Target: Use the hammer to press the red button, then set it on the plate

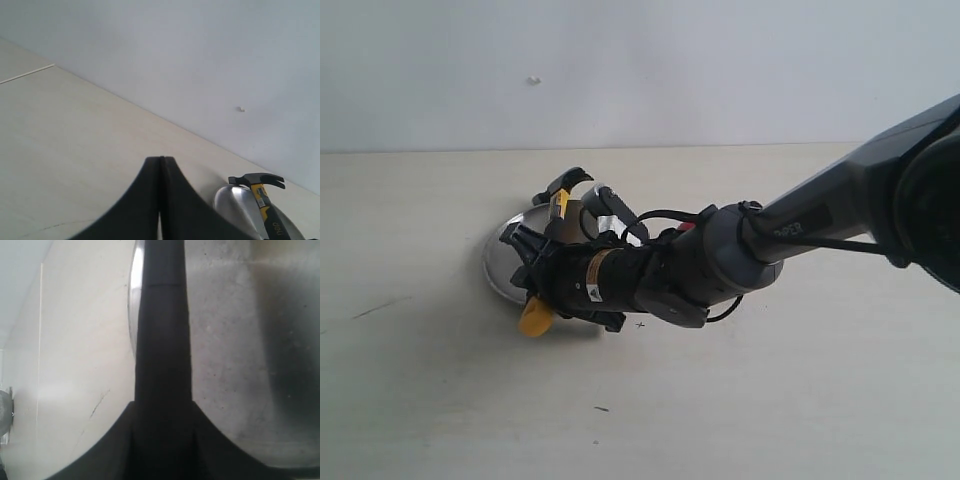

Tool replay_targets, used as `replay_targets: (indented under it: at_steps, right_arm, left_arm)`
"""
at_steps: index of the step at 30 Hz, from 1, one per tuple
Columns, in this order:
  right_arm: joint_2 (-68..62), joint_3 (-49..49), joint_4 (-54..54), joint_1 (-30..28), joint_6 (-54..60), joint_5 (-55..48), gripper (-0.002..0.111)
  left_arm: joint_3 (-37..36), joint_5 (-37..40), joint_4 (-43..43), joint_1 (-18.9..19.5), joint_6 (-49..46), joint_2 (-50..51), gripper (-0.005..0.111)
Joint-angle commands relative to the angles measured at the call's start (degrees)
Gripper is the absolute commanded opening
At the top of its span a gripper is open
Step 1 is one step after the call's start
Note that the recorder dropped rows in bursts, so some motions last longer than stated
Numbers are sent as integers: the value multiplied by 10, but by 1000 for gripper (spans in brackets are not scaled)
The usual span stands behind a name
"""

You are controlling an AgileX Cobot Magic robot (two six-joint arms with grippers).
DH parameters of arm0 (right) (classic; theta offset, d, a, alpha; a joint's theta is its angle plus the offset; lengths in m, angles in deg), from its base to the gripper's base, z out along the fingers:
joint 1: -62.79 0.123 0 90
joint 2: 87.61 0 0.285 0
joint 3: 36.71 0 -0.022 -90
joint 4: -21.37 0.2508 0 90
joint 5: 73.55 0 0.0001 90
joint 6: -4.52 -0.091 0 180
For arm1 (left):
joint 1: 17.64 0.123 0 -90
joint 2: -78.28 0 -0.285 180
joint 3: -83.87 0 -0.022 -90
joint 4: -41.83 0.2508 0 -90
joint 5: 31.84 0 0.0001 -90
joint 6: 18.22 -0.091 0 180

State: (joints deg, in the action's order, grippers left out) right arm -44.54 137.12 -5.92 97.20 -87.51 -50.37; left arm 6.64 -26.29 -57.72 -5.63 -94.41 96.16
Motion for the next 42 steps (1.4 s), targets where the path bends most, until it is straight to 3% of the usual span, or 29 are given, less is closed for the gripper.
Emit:
replay_targets:
  at_steps: [1,4,7,13,17,27,42]
  right_arm:
    - [8,8,-16,2,14,16,22]
    - [8,8,-19,2,14,16,26]
    - [8,8,-21,2,3,16,37]
    - [8,8,-28,2,-1,16,38]
    - [10,8,-32,2,-1,-38,39]
    - [10,8,-50,2,1,-45,62]
    - [45,7,-62,2,-9,-111,63]
  left_arm:
    - [0,1,-4,0,0,-3,0]
    - [0,1,-4,0,0,-3,0]
    - [0,1,-4,0,0,-3,0]
    - [0,1,-4,0,0,-3,0]
    - [0,1,-4,0,0,-3,0]
    - [0,1,-4,0,0,-3,0]
    - [0,1,-4,0,0,-3,0]
